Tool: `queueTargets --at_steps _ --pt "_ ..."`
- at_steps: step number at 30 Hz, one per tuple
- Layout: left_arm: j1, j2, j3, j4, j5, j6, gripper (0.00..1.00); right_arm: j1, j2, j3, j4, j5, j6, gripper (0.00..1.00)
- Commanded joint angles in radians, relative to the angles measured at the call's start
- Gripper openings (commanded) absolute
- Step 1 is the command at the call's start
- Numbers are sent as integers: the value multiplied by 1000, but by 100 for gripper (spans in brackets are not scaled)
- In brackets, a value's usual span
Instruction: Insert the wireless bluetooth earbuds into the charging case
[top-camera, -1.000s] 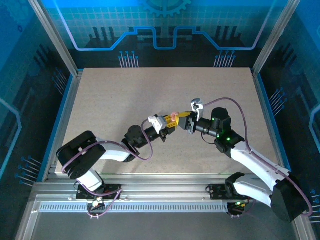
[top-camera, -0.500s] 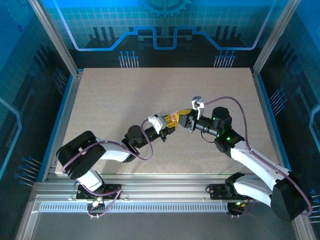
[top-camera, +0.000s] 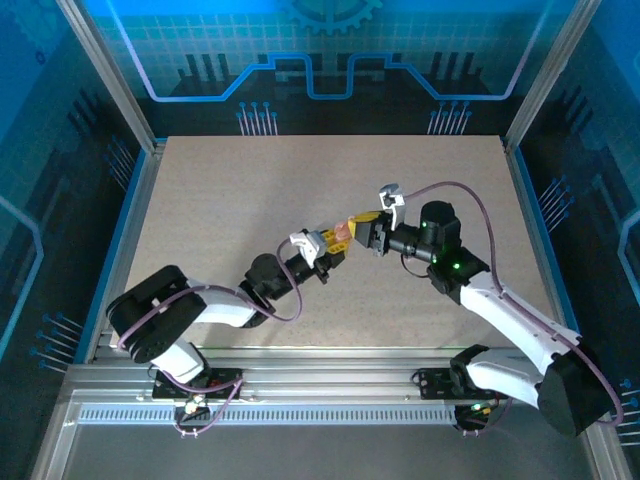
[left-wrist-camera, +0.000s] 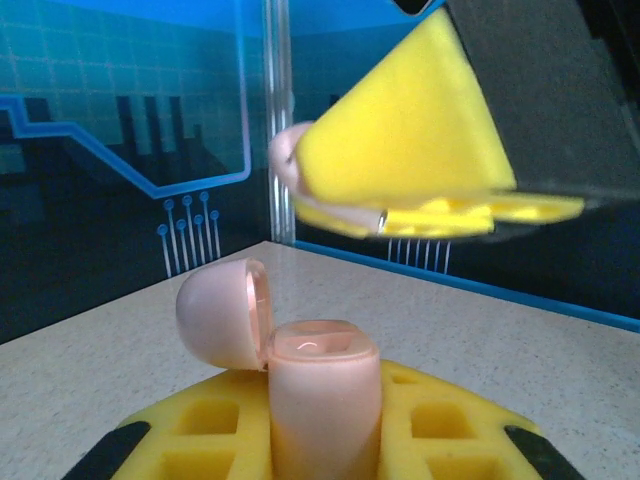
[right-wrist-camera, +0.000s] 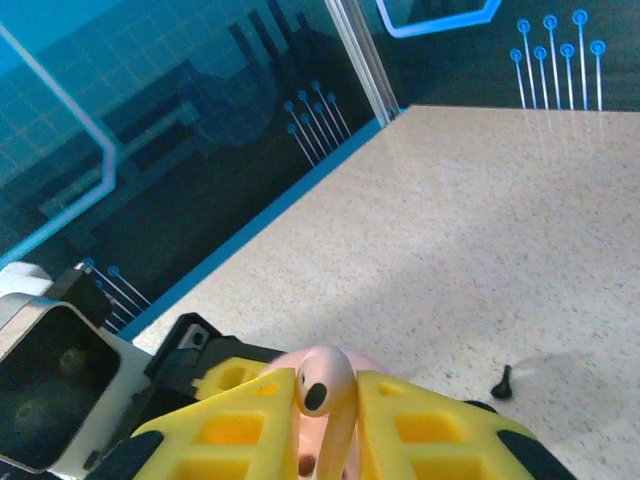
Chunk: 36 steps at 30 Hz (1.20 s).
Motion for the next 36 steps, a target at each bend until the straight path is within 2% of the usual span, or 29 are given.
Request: queueTargets --at_steps 1,6,10,15,22,36 --pt "-5 -53 -61 41 -68 20 14 -45 11 67 -269 -26 -72 21" --pt "-6 -96 -151 40 -68 49 14 -76 74 124 -513 10 -132 21" --pt "-5 -113 -189 40 9 73 14 -88 141 159 -631 105 -144 21" --pt "-6 -118 -203 40 140 92 14 -98 255 144 -664 220 -152 20" --pt "-7 -171 -227 40 259 127 14 -100 407 175 -693 301 -124 20" --pt "-5 -209 -257 40 236 181 14 -65 649 344 -896 484 -92 21"
